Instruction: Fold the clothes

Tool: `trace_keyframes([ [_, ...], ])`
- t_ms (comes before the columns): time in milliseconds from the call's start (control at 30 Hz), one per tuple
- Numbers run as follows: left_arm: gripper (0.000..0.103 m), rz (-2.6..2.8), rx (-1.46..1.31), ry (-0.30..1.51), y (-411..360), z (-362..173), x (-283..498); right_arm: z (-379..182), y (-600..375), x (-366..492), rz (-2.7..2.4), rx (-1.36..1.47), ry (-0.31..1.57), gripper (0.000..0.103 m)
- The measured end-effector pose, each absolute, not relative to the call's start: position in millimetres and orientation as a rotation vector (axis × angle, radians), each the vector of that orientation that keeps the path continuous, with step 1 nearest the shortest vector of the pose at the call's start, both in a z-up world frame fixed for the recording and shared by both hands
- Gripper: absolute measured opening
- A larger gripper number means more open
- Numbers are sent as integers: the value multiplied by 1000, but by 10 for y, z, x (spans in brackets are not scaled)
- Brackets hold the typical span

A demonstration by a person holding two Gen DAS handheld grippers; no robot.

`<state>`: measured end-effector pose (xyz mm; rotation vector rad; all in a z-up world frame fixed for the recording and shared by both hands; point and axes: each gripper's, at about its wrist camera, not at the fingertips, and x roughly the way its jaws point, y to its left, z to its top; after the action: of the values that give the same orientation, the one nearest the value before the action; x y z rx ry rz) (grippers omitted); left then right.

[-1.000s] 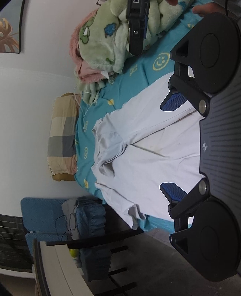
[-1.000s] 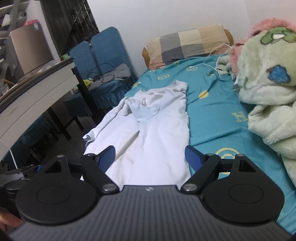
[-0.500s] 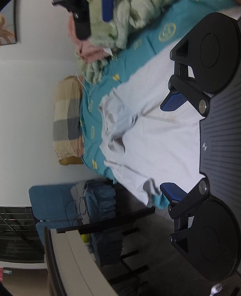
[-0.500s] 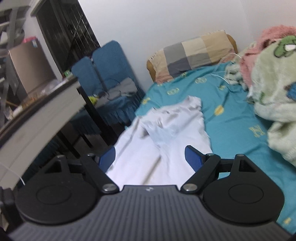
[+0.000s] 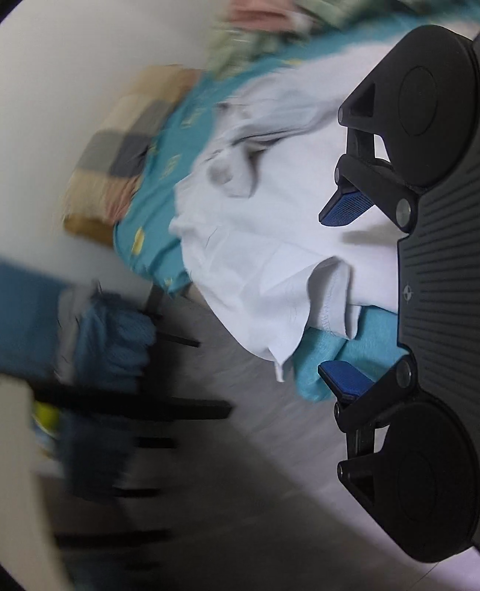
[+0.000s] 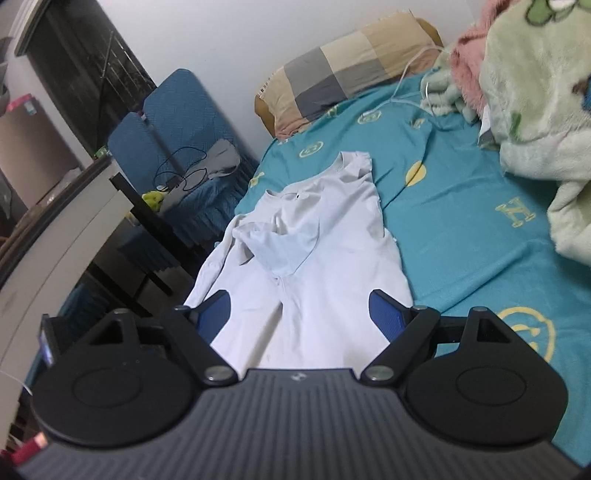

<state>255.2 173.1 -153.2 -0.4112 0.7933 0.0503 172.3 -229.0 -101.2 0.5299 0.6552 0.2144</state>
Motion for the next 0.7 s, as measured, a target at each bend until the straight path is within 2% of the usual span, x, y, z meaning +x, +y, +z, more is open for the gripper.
trace_keyframes([
  [167, 70, 34, -688, 772, 2100, -1739, 2737, -1175, -2289, 1852, 224, 594, 721, 84],
  [267, 57, -6, -707, 769, 2025, -1751, 2827, -1191, -2289, 1860, 227, 604, 723, 84],
  [333, 25, -9, -683, 756, 1962, -1736, 2871, -1185, -2285, 1852, 224, 598, 717, 84],
  [367, 16, -5, -670, 750, 1929, -1710, 2889, -1182, -2286, 1849, 220, 596, 716, 84],
  [400, 1, -2, -665, 736, 1916, -1675, 2910, -1180, -2290, 1849, 216, 596, 715, 84],
  [567, 1, 45, -679, 595, 1932, -1232, 2995, -1149, -2315, 1836, 199, 596, 701, 84],
  [700, 1, 39, -655, 540, 1779, -676, 3213, -1105, -2373, 1809, 194, 620, 684, 84],
])
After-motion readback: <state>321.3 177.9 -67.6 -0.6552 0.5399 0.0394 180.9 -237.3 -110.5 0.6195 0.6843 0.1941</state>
